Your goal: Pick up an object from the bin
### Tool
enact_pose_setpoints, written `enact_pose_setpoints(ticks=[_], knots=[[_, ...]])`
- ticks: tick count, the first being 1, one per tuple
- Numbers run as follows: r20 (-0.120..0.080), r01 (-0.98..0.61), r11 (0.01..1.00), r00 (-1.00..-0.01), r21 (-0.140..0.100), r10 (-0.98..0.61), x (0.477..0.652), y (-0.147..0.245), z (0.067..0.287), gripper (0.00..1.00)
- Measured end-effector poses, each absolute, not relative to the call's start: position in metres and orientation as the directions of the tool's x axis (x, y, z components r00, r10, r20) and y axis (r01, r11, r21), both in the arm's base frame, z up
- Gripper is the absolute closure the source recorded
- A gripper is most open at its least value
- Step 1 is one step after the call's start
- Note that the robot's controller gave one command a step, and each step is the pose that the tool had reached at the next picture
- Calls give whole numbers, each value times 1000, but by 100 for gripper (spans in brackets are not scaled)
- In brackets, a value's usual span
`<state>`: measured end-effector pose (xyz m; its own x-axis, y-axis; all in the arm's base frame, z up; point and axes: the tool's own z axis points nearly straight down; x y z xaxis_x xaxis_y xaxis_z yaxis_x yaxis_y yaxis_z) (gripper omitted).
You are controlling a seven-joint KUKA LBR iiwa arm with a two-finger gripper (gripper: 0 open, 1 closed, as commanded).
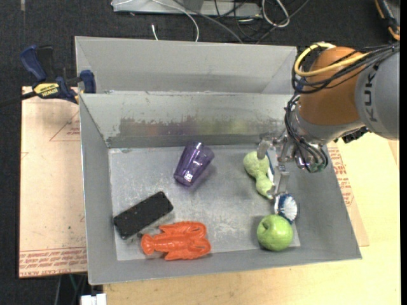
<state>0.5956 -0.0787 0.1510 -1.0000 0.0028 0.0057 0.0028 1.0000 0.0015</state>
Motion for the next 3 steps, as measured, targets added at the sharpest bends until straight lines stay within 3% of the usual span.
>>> enact_pose_setpoints(ticks=[1, 2, 3], knots=[[-2, 0, 1000, -1000, 1, 0, 598, -78, 155, 0], [-28, 41, 999, -999, 2, 41, 637, -89, 79, 0], [-13, 286, 958, -958, 5, 286, 612, -69, 70, 0]])
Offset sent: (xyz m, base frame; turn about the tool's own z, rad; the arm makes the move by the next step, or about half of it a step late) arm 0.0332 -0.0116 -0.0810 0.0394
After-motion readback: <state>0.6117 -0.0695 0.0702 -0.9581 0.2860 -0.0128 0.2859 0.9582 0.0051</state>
